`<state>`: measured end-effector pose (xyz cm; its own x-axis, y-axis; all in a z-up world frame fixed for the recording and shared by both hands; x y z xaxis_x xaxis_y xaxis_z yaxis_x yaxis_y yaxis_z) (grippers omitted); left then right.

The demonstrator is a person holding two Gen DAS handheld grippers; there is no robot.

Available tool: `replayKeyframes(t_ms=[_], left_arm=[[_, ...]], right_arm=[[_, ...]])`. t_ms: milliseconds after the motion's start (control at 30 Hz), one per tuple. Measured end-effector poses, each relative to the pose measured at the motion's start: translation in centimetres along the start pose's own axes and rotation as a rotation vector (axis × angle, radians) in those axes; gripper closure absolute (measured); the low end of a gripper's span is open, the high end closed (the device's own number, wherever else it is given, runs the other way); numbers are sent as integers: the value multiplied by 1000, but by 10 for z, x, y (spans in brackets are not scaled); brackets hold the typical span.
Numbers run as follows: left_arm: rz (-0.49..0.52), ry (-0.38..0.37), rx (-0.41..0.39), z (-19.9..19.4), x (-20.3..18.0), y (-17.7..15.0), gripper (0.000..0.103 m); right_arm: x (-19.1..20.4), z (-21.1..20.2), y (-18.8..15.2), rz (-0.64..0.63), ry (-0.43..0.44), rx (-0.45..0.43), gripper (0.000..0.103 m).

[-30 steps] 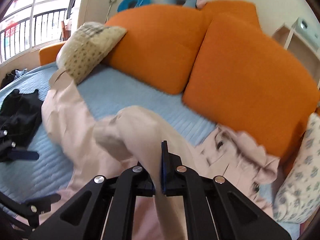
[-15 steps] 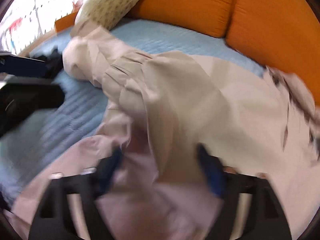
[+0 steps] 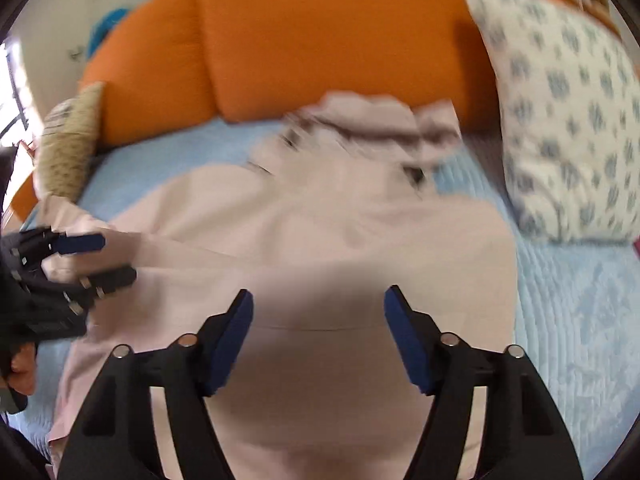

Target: Fold large clothes

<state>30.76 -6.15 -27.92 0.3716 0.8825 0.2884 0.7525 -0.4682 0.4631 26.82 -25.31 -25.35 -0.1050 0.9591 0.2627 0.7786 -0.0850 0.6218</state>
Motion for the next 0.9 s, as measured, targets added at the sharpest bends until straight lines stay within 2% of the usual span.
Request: replayKeyframes(t_ms=[67,133,200,300,400,500,567,667,833,900], left_arm=[[11,38,56,37,2,-16,36],[-39,23,74,52,13,-23,37],[-65,0,67,53,24,-25,40],[-77,55,30,46,46,-18,43],[-162,26,25,45,64,-16,43],[-207,16,42,55,72,-24,43],[-199,8,62,67,66,-33,43],[-166,45,32,79,58,-34,43],[-179,37,30,72,60,-33,43],[-203,14,30,54,66,-34,44]], right_arm=[[-16,20,-7,2,-19,43,41],[-32,39,-15,2,-53,81,41],[-47,49,-14,-17,-122,89,41],[-79,50,-15,23,-161,82,41],[-100,38,-18,87,-173,47,41],[-106,45,-35,95,-170,79,41],[-108,57,-47,101,-163,106,41],[-111,65,-52,114,-173,88,41],[-109,67,-47,101,-202,98,41],[-97,48,-38,90,-221,58,41]])
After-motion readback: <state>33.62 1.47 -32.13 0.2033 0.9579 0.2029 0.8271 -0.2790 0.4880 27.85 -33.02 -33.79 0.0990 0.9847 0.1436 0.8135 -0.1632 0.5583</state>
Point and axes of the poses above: each gripper's, at about its wrist camera, not at the fingertips, and z roughly the way its jaws point, x to its left, y to its top, the point moved 9 cm from there along z, roughly the way its jaws point, and after that the axes turned 11 degrees about y, right-handed, at the moved point
